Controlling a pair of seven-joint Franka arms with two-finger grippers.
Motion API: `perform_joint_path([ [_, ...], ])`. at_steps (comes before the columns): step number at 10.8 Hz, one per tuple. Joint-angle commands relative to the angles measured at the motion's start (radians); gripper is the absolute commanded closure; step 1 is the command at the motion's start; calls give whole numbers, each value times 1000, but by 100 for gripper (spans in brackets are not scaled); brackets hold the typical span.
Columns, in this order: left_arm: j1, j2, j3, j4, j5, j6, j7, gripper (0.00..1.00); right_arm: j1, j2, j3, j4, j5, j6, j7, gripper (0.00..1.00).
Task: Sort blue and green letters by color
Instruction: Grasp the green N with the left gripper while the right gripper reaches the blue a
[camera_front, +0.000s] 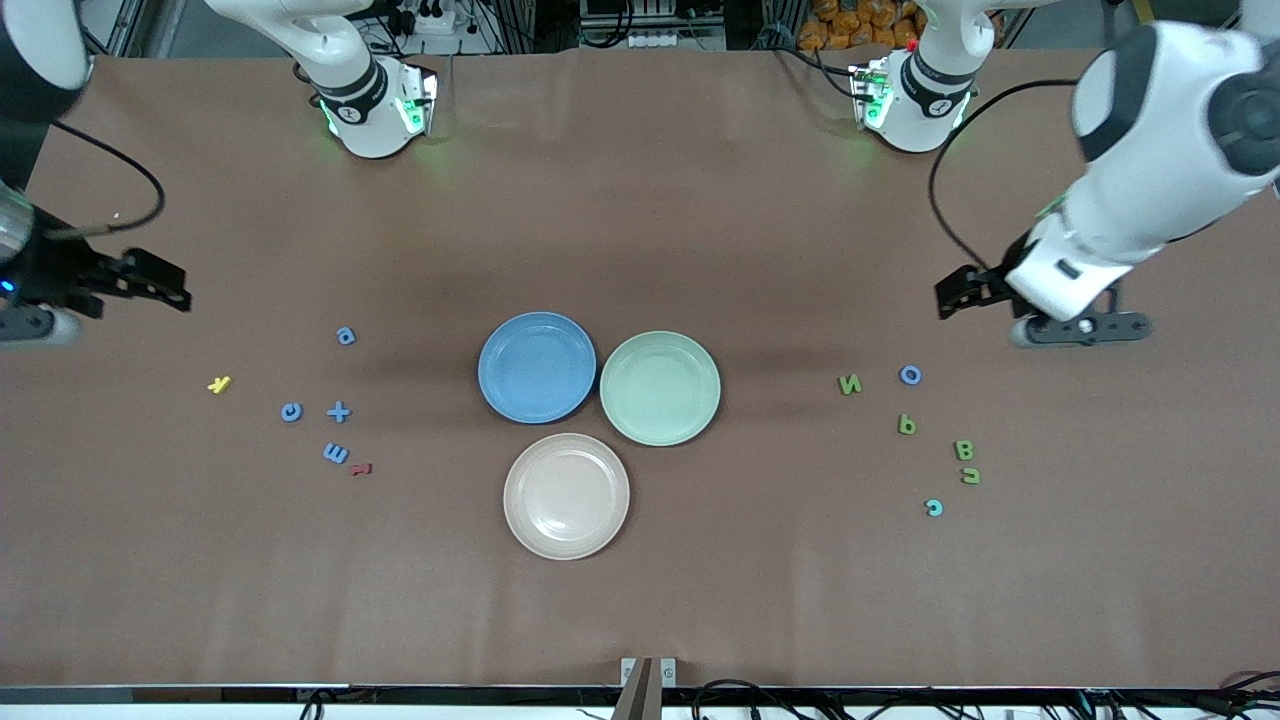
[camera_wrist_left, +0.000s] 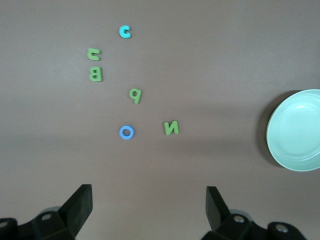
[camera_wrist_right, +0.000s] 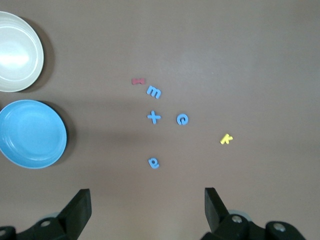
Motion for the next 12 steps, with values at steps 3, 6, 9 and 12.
perform_joint_path([
  [3, 0, 61, -95, -197, 101, 276, -157, 1, 14, 97, 2, -32, 22, 79, 10, 0],
  [6, -9, 155, -103, -198, 123, 339, -192, 8, 69, 93, 2, -201, 24, 208, 10, 0],
  [9, -43, 267, -105, -198, 288, 409, -379, 10, 127, 110, 2, -221, 21, 222, 129, 0],
  [12, -35, 338, -105, -204, 324, 480, -393, 11, 109, 90, -3, -221, 21, 146, 127, 0],
])
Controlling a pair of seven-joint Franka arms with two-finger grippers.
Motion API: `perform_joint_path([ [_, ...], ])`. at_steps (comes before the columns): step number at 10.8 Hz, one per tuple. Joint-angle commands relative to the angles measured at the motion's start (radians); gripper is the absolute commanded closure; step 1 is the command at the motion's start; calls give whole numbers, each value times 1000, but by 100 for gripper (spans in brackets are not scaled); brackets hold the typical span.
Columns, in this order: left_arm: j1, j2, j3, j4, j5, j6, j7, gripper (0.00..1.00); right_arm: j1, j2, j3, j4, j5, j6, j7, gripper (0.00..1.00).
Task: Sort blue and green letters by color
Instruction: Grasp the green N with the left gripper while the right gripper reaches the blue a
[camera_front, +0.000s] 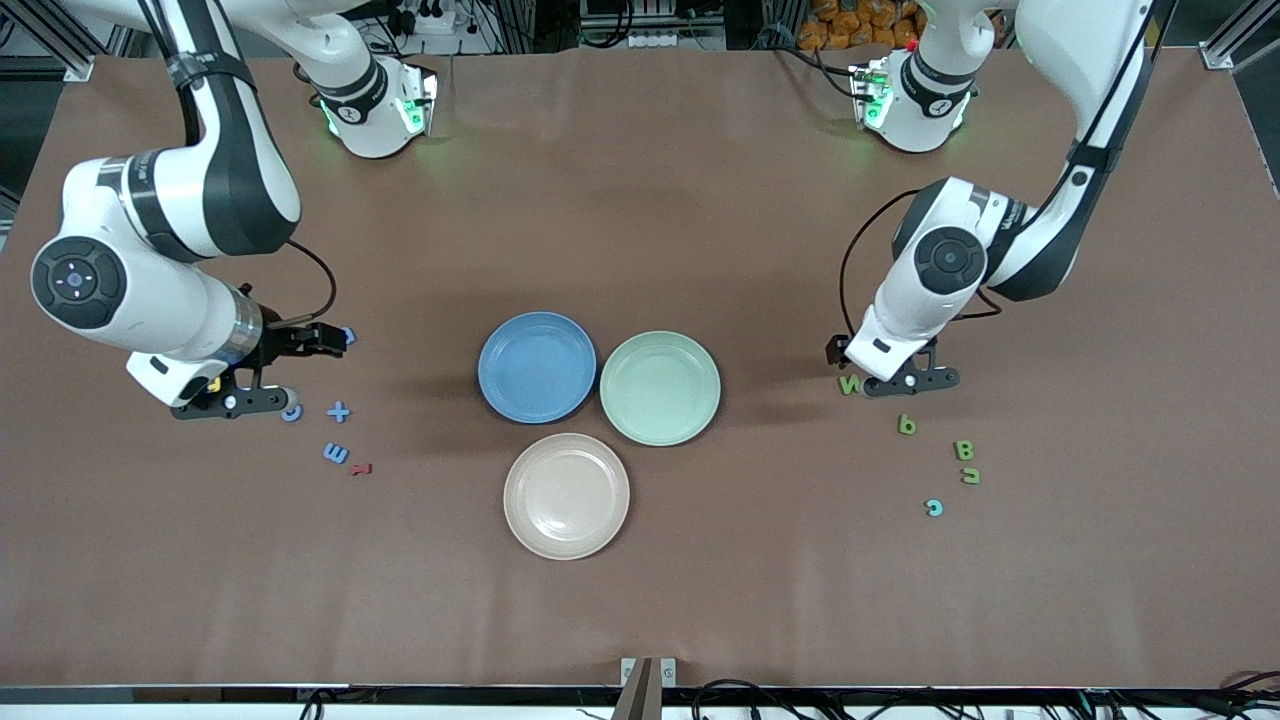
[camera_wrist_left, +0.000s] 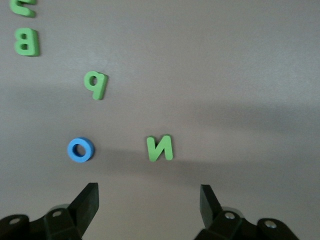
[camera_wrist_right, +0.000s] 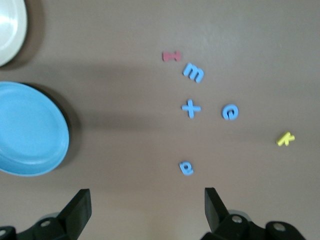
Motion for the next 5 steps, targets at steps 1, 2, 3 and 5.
perform_joint_path([
  [1, 7, 61, -1, -5, 34, 85, -29, 12, -46, 16, -6, -7, 12, 0, 6, 0],
  [2, 11, 83, -1, -8, 34, 111, -29, 13, -48, 77, -6, -14, 13, 65, 1, 0],
  [3, 16, 106, -1, -8, 34, 137, -31, 14, -49, 66, -7, -63, 10, 125, -6, 0],
  [5, 25, 139, 0, -8, 34, 181, -31, 17, -81, 73, -7, -71, 0, 187, -64, 0],
])
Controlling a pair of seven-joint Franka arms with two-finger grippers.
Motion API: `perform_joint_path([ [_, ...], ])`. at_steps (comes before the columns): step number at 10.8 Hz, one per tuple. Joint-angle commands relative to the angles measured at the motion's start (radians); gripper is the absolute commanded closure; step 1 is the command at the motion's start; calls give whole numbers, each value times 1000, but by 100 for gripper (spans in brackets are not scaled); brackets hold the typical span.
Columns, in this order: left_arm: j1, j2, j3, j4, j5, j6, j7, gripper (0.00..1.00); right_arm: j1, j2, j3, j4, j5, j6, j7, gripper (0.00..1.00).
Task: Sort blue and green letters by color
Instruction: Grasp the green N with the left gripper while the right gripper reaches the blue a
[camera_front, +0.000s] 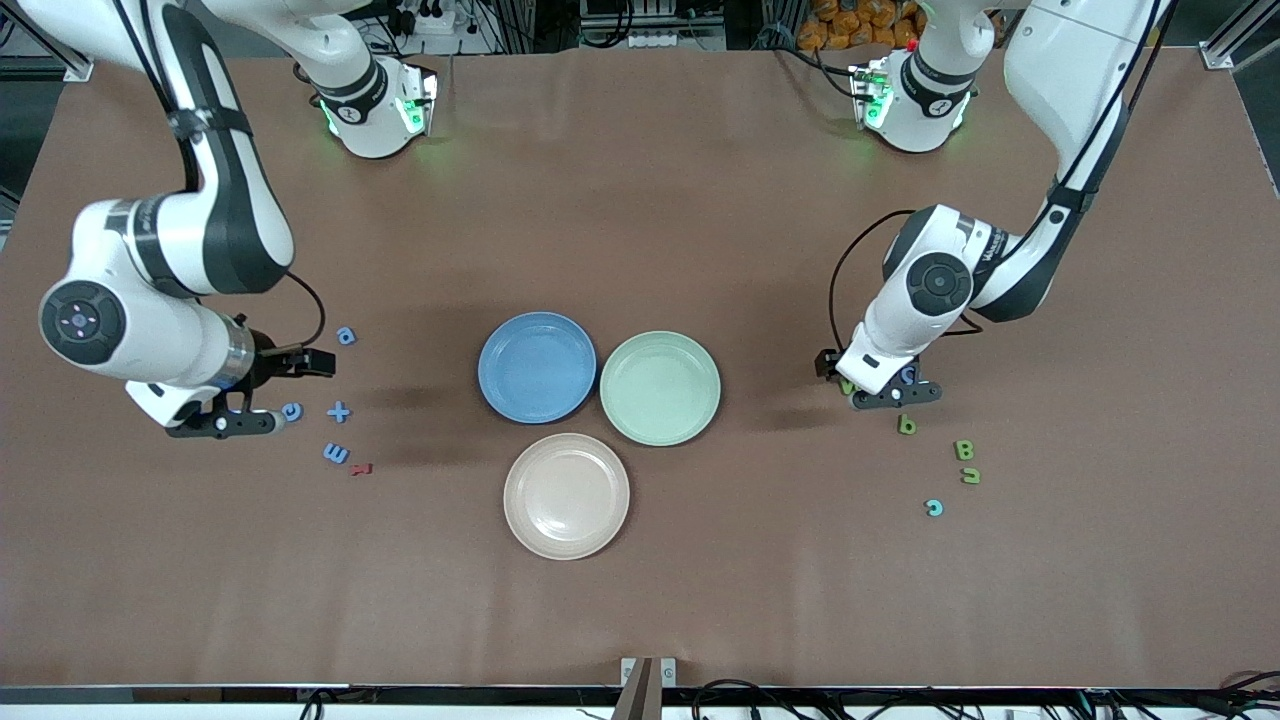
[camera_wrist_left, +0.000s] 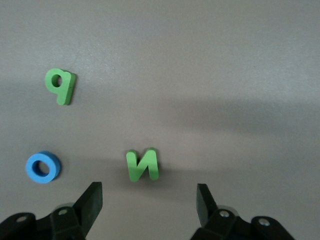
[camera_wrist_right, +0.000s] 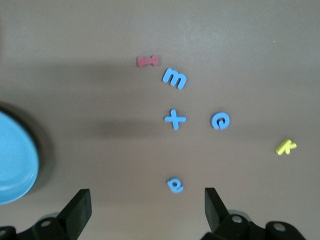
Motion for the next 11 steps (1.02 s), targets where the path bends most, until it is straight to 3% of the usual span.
perform_joint_path([
  [1, 15, 46, -4, -1, 29, 63, -28, 17, -30, 10, 4, -57, 1, 115, -60, 0],
  [7, 17, 73, 10, -1, 31, 91, -27, 24, 16, -35, 11, -201, 4, 199, -142, 0],
  [10, 17, 86, 13, -1, 33, 104, -27, 25, -4, -145, 9, -465, 4, 452, -280, 0],
  [11, 26, 92, 13, 0, 37, 106, -25, 25, -2, -186, 9, -531, 4, 475, -294, 0],
])
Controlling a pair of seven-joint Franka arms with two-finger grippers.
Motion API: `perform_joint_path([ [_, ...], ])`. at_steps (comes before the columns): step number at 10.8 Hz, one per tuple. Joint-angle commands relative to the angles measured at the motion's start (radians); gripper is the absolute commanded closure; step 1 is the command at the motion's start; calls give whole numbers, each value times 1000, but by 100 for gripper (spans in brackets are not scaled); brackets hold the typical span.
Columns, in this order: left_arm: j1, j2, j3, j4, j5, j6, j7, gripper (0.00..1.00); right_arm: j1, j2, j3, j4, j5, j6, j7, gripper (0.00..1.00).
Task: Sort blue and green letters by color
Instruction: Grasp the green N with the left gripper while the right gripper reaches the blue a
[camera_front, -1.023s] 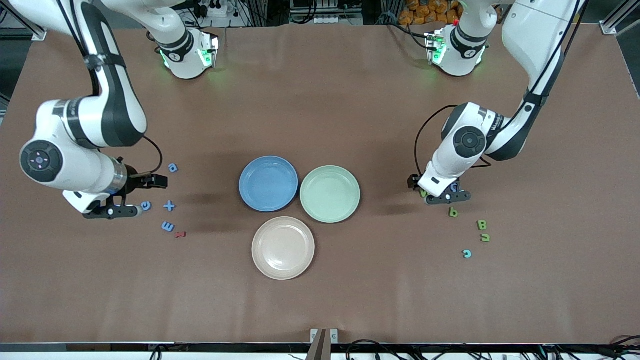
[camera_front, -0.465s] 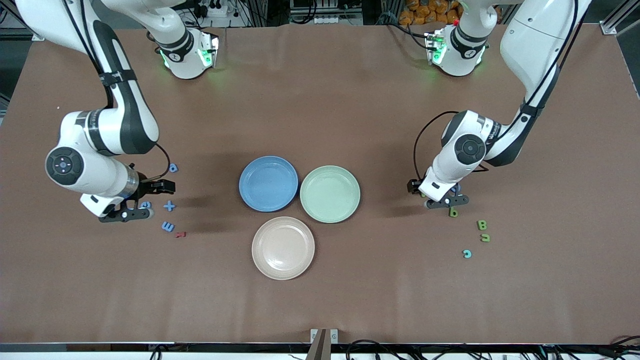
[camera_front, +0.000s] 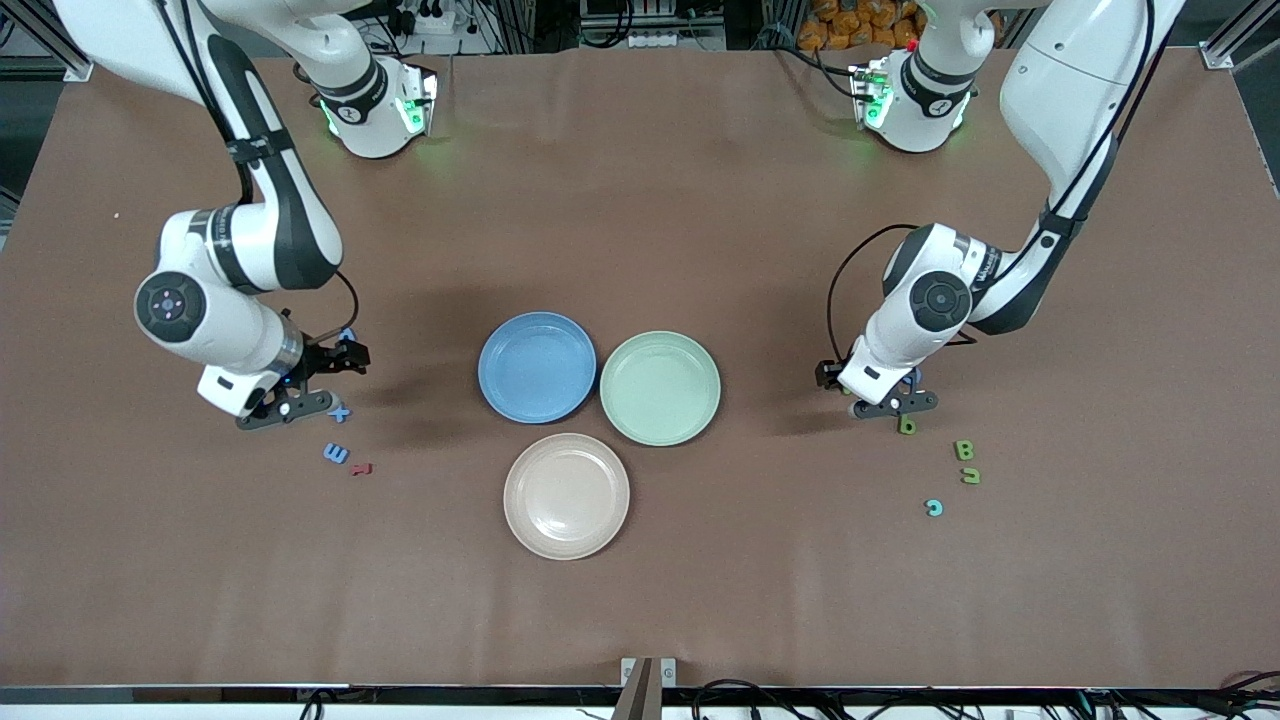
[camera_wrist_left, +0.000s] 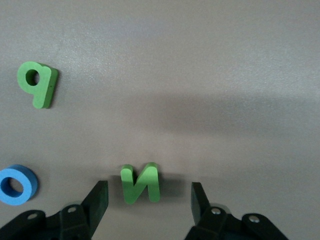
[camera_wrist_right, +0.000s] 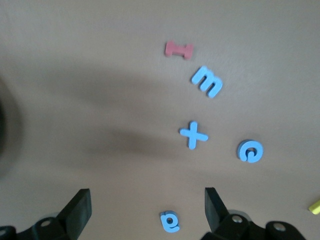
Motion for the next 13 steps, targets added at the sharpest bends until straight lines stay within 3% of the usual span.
perform_joint_path([
  [1, 21, 14, 0, 1, 58, 22, -26, 27, -11, -176, 1, -266, 4, 114, -93, 0],
  [5, 31, 22, -2, 2, 66, 28, -30, 43, -37, -178, 1, -337, 4, 147, -239, 0],
  [7, 27, 28, -2, 5, 66, 28, -33, 43, -30, -160, 0, -410, 3, 300, -268, 0],
  [9, 21, 29, -2, 7, 66, 28, -36, 52, -42, -99, 0, -420, 3, 390, -351, 0],
  [10, 19, 31, -2, 9, 66, 28, -34, 58, -62, -86, -2, -425, 3, 405, -368, 0],
  [13, 21, 25, -3, 10, 66, 28, -36, 99, -132, -30, -2, -440, 3, 478, -446, 0],
])
